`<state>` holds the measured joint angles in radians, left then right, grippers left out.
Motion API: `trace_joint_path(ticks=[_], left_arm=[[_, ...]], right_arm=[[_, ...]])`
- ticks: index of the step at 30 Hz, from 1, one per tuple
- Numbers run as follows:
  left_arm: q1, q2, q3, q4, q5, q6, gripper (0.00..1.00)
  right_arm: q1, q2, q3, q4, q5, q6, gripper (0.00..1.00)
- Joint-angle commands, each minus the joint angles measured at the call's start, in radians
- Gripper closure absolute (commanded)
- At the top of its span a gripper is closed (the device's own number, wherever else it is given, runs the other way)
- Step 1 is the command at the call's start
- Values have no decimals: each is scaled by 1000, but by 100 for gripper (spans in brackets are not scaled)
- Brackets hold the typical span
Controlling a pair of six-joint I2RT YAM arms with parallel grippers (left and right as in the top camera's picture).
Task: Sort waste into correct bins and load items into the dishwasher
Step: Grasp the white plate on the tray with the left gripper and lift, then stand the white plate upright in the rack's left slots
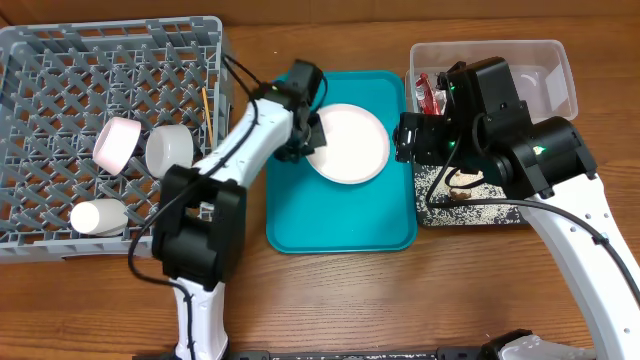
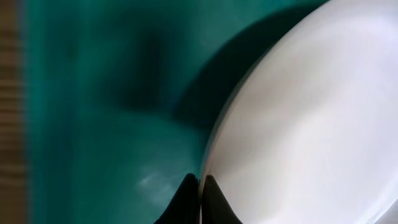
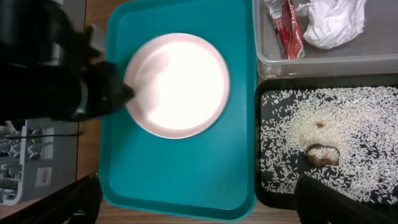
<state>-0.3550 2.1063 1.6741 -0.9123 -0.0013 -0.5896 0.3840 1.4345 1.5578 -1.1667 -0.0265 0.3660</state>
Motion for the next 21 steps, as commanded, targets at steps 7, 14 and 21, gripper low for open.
trace_joint_path(ticks=[7, 14, 21], left_arm=[[23, -326, 232, -175, -516, 265, 96], [76, -436, 233, -302, -990, 329, 96], [201, -451, 226, -474, -1290, 328, 96]], right_arm=[[-4, -2, 13, 5, -2, 2, 0], [-4, -2, 13, 3, -2, 2, 0], [-4, -2, 13, 5, -2, 2, 0]])
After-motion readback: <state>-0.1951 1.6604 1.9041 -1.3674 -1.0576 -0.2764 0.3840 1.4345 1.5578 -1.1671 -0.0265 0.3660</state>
